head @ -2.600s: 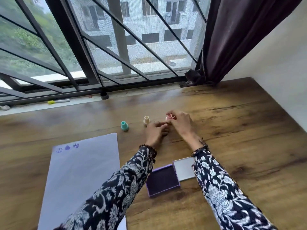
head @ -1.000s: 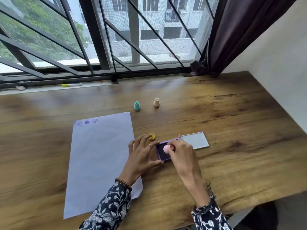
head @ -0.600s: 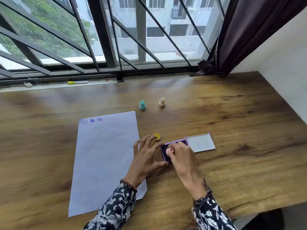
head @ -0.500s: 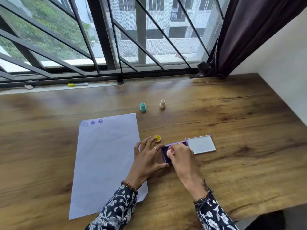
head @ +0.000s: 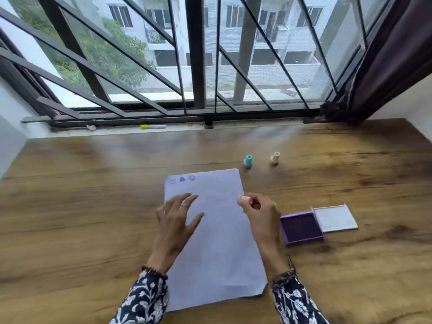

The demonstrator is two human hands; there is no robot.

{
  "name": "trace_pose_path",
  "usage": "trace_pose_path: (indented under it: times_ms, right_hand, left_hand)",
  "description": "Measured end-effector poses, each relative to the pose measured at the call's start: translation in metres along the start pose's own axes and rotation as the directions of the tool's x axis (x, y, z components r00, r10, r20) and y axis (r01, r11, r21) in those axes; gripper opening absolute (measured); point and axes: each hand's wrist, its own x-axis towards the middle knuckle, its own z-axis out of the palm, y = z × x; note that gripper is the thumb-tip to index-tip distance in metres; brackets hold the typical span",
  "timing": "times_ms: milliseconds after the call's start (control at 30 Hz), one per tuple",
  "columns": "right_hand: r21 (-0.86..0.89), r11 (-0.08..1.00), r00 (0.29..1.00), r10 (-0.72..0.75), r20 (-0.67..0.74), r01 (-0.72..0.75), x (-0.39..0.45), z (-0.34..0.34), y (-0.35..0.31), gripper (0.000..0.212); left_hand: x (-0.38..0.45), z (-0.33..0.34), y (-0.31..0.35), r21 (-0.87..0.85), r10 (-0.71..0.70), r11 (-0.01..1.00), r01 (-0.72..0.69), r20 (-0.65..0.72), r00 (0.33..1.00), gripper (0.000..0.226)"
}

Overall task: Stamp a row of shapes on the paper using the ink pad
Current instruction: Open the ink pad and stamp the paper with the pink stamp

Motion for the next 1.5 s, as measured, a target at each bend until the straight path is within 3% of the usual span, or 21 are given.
trace_pose_path:
  times_ms: [133,400,767,1000,1200,1300,1367,1400,1433,1500]
  right_hand:
    - [-0.026,0.998,0.998,-0.058,0.014,0.058,0.012,0.063,-0.041,0.011]
    - [-0.301,0.949,0.995,-0.097,-0.004,0.091,0.036,0.125,-0.057,0.02]
    - [-0.565,0.809,0.982,-0.186,0.016,0.162,0.041,0.138,-0.056,0.021]
    - [-0.628,0.75,0.978,-0.163,0.13,0.208,0.062,0.132,-0.057,0.022]
    - [-0.662,0.67,0.94,-0.196,0.279,0.336,0.067,0.128,-0.056,0.019]
    - [-0.548,0.789,0.953,-0.157,0.259,0.279,0.069,0.119,-0.055,0.018]
    - [-0.205,0.976,0.983,-0.033,0.183,0.071,0.068,0.105,-0.055,0.01]
    - [0.036,0.998,0.984,0.046,0.173,-0.053,0.065,0.096,-0.055,0.005]
    - [0.233,0.961,0.977,0.109,0.184,-0.151,0.061,0.086,-0.053,0.002]
    - [0.429,0.864,0.959,0.19,0.209,-0.264,0.055,0.06,-0.044,0.003]
  left_hand:
    - [0.027,-0.029,-0.067,0.072,-0.085,0.994,0.078,0.097,0.992,0.075]
    - [0.065,-0.012,-0.117,0.116,0.008,0.992,-0.045,0.302,0.953,0.079]
    - [0.063,-0.001,-0.125,0.142,0.063,0.985,-0.1,0.245,0.967,0.08]
    - [0.062,0.001,-0.126,0.14,0.057,0.986,-0.093,0.246,0.968,0.08]
    - [0.062,-0.005,-0.123,0.139,0.046,0.987,-0.086,0.269,0.962,0.08]
    - [0.062,-0.007,-0.122,0.137,0.027,0.988,-0.068,0.276,0.961,0.08]
    - [0.063,-0.008,-0.122,0.118,0.022,0.991,-0.058,0.284,0.958,0.082]
    - [0.063,-0.009,-0.122,0.103,0.019,0.993,-0.051,0.287,0.958,0.084]
    - [0.064,-0.011,-0.122,0.087,0.016,0.995,-0.043,0.287,0.958,0.087]
    - [0.066,-0.014,-0.119,0.054,0.004,0.998,-0.02,0.288,0.958,0.091]
